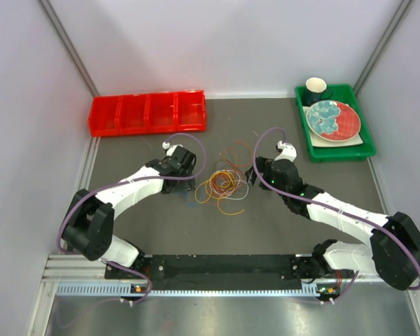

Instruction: Untangle the cables

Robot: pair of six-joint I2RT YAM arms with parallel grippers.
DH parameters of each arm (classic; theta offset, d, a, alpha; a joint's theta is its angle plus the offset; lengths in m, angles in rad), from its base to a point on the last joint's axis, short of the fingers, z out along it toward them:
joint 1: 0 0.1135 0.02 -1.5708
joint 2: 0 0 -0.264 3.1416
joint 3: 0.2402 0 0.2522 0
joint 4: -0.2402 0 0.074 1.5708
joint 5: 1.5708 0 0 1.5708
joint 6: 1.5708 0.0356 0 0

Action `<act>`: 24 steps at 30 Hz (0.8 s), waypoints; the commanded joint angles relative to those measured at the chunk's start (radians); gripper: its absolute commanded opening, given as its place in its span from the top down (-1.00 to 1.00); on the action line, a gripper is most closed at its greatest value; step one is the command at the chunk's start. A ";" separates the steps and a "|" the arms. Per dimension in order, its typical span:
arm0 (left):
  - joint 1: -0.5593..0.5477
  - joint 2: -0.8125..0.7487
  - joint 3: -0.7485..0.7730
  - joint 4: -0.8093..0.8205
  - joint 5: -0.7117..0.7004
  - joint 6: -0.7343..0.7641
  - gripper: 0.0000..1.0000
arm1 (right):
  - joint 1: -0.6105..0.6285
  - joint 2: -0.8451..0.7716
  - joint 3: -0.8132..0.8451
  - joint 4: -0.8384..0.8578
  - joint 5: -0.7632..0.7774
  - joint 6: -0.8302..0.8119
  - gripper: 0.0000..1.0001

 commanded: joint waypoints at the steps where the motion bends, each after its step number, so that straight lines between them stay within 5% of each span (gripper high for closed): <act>1: -0.037 -0.024 -0.019 0.073 0.027 -0.003 -0.46 | 0.002 -0.017 0.028 0.005 0.008 0.002 -0.91; 13: -0.046 0.072 0.018 0.104 -0.030 0.140 -0.38 | 0.002 -0.015 0.032 0.005 0.008 0.002 -0.91; 24: -0.020 0.210 0.051 0.188 0.065 0.310 -0.29 | 0.002 -0.005 0.039 -0.001 0.007 0.001 -0.91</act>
